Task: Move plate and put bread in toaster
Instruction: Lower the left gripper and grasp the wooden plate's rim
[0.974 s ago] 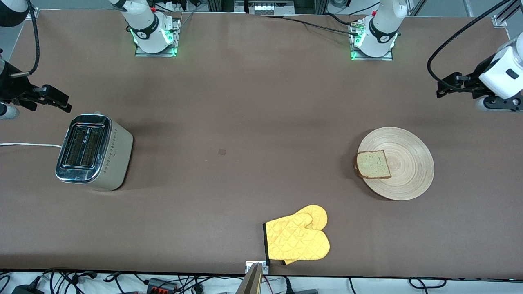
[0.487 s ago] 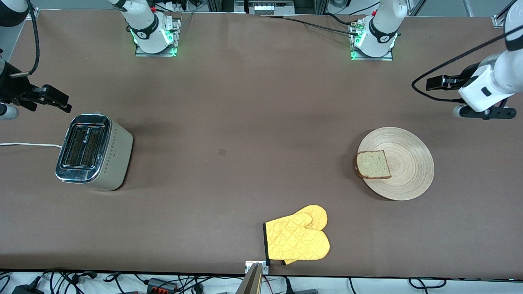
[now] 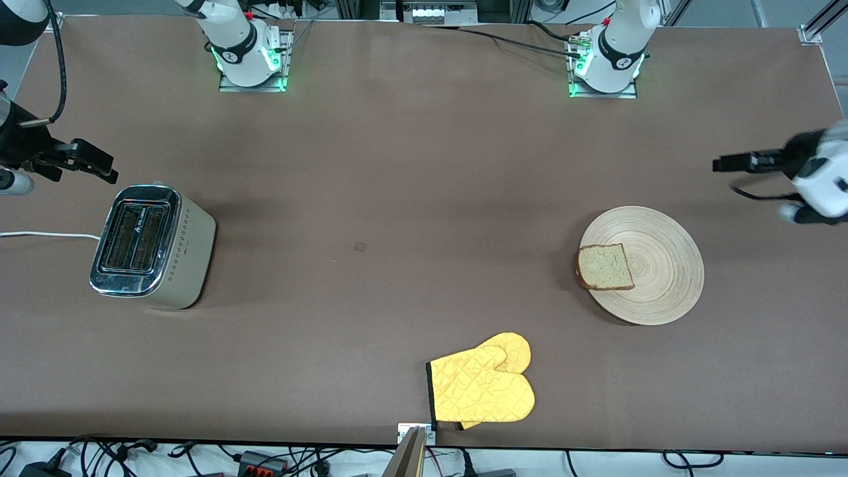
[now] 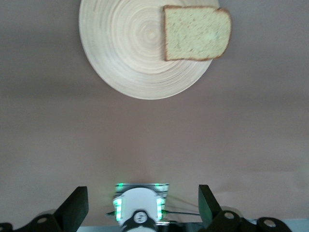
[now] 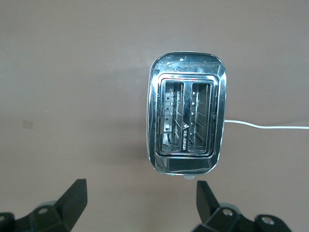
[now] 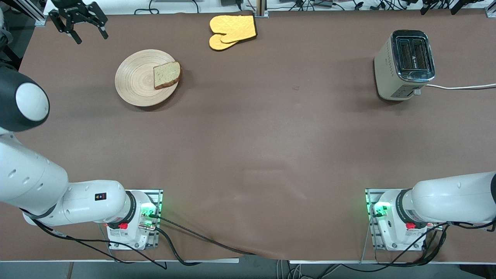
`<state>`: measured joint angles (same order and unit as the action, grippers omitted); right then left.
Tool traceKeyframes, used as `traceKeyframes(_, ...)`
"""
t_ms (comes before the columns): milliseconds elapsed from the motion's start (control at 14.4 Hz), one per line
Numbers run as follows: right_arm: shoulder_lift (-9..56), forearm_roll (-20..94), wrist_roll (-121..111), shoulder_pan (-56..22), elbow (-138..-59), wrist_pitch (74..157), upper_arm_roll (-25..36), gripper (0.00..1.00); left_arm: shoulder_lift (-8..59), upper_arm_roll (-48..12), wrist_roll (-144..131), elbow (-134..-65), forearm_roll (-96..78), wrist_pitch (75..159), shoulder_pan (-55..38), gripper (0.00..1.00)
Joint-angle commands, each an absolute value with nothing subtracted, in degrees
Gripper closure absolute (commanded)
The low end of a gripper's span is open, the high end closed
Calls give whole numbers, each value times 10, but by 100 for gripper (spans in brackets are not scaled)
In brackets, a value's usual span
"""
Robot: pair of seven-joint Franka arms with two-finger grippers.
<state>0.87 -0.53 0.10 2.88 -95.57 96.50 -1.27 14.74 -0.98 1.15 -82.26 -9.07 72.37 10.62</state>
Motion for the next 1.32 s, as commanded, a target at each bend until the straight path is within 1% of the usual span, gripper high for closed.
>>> traceKeyframes(0, 10, -9, -1, 28, -951, 966, -15, 0, 205, -11, 84, -784, -172, 705, 176, 0)
traceKeyframes(139, 10, -9, -1, 28, -951, 966, -16, 0, 243, -11, 175, -784, -224, 714, 222, 0)
traceKeyframes(348, 10, -8, -1, 28, -951, 967, -16, 0, 289, -11, 230, -785, -283, 738, 286, 0)
traceKeyframes(487, 11, -9, -1, 29, -951, 969, -16, 0, 336, -11, 270, -783, -321, 744, 331, 0)
traceKeyframes(557, 11, -10, -1, 28, -950, 969, -16, 0, 352, -11, 291, -786, -342, 764, 343, 0)
traceKeyframes(766, 11, -9, -2, 28, -951, 976, -17, 0, 406, -11, 371, -792, -352, 871, 347, 0)
traceKeyframes(835, 11, -9, -2, 27, -951, 975, -17, 0, 424, -11, 394, -796, -369, 891, 347, 0)
traceKeyframes(1044, 11, -9, -2, 27, -951, 971, -17, 0, 482, -11, 427, -802, -434, 899, 347, 0)
traceKeyframes(1253, 11, -9, -2, 27, -951, 971, -17, 0, 503, -11, 435, -810, -432, 952, 343, 1)
